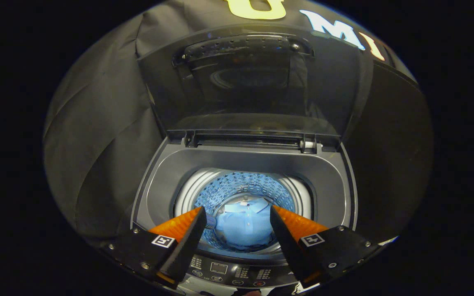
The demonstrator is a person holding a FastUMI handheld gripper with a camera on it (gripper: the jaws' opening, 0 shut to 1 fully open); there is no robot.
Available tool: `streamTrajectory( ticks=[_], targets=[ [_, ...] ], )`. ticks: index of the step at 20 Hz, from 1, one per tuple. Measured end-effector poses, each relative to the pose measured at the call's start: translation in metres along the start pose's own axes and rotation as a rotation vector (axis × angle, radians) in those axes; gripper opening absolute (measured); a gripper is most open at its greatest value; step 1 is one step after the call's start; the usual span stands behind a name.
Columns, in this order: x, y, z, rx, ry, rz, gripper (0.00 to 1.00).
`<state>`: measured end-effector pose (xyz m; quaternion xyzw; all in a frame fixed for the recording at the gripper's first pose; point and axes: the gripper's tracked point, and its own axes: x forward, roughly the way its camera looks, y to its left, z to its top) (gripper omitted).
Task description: Put the clothes into the washing machine and then close the washing machine lid.
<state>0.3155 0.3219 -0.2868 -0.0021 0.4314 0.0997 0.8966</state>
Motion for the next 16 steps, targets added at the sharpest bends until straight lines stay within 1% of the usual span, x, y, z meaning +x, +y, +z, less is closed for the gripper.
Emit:
streamTrajectory(
  ticks=[4,7,11,16],
  targets=[
    [-0.013,0.000,0.021,0.011,-0.082,0.006,0.95],
    [-0.032,0.003,0.055,0.012,-0.201,0.025,0.96],
    [-0.064,-0.004,0.109,0.012,-0.388,-0.011,0.95],
    [-0.099,-0.003,0.169,-0.023,-0.548,-0.038,0.96]
  ],
)
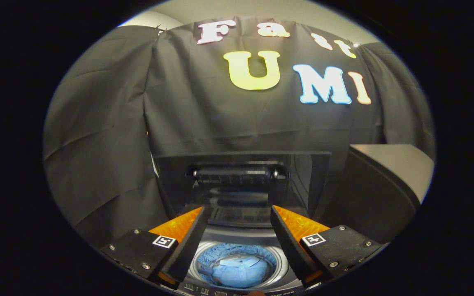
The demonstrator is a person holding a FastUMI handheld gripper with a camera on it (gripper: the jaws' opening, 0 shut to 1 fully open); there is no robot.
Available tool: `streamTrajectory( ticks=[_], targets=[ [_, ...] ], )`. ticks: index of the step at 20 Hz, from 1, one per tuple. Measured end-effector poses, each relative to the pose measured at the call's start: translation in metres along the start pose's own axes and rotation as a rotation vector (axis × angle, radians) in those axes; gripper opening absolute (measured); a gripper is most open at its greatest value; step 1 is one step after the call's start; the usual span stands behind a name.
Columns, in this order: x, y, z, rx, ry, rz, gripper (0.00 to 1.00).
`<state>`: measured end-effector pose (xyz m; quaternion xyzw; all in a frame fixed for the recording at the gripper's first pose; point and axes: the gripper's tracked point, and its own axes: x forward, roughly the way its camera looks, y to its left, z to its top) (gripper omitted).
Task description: Put the clothes into the washing machine and then close the washing machine lid.
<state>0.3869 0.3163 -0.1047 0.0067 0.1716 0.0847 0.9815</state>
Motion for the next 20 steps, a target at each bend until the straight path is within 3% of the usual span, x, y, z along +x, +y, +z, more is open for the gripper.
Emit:
streamTrajectory(
  ticks=[11,20],
  targets=[
    [0.048,0.009,0.082,0.006,-0.116,-0.032,0.95],
    [0.123,0.010,0.084,0.036,0.016,-0.034,0.95]
  ],
)
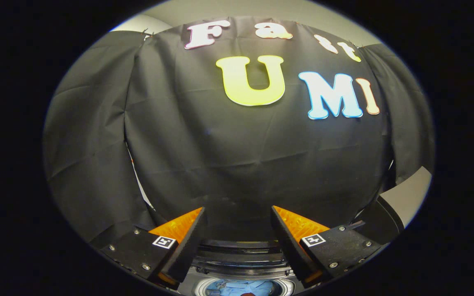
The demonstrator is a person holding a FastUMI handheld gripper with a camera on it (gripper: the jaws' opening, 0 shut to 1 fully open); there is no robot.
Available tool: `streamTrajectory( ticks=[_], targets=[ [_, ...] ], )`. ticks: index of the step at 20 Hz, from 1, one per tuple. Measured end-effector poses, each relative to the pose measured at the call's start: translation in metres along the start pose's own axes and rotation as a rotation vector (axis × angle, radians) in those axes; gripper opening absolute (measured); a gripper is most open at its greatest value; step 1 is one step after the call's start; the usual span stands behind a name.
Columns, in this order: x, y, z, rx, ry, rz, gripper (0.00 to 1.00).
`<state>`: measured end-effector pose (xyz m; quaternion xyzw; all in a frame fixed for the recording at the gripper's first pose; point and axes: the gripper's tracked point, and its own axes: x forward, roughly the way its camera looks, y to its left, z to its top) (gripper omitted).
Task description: Put the clothes into the washing machine and then close the washing machine lid.
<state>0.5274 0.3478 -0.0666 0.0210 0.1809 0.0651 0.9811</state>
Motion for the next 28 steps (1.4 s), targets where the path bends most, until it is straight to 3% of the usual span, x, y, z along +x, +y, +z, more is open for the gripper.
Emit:
streamTrajectory(
  ticks=[5,19,28],
  targets=[
    [0.020,-0.011,-0.025,-0.014,0.098,-0.059,0.96],
    [-0.028,-0.004,-0.030,-0.043,-0.070,-0.030,0.96],
    [-0.065,0.000,-0.048,-0.049,-0.091,-0.043,0.96]
  ],
)
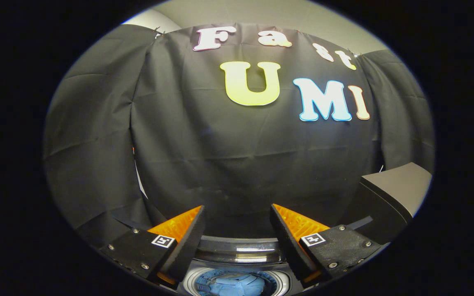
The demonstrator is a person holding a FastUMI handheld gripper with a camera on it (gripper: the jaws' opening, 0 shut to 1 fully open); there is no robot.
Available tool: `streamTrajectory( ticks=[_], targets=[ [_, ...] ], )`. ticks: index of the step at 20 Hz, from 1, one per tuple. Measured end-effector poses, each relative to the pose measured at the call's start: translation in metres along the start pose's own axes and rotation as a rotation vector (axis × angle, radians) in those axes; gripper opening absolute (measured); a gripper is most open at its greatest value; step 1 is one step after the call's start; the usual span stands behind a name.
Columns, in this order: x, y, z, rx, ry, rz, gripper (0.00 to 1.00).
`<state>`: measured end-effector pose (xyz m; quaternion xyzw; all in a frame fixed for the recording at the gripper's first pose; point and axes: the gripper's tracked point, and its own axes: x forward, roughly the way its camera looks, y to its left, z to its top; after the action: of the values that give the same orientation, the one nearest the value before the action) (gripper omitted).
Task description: Put the clothes into the washing machine and then close the washing machine lid.
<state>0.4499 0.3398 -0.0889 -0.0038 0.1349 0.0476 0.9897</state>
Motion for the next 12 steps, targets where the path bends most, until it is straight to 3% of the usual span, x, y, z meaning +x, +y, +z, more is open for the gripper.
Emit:
streamTrajectory(
  ticks=[12],
  targets=[
    [-0.039,0.004,-0.027,-0.009,-0.041,0.030,0.95]
  ],
)
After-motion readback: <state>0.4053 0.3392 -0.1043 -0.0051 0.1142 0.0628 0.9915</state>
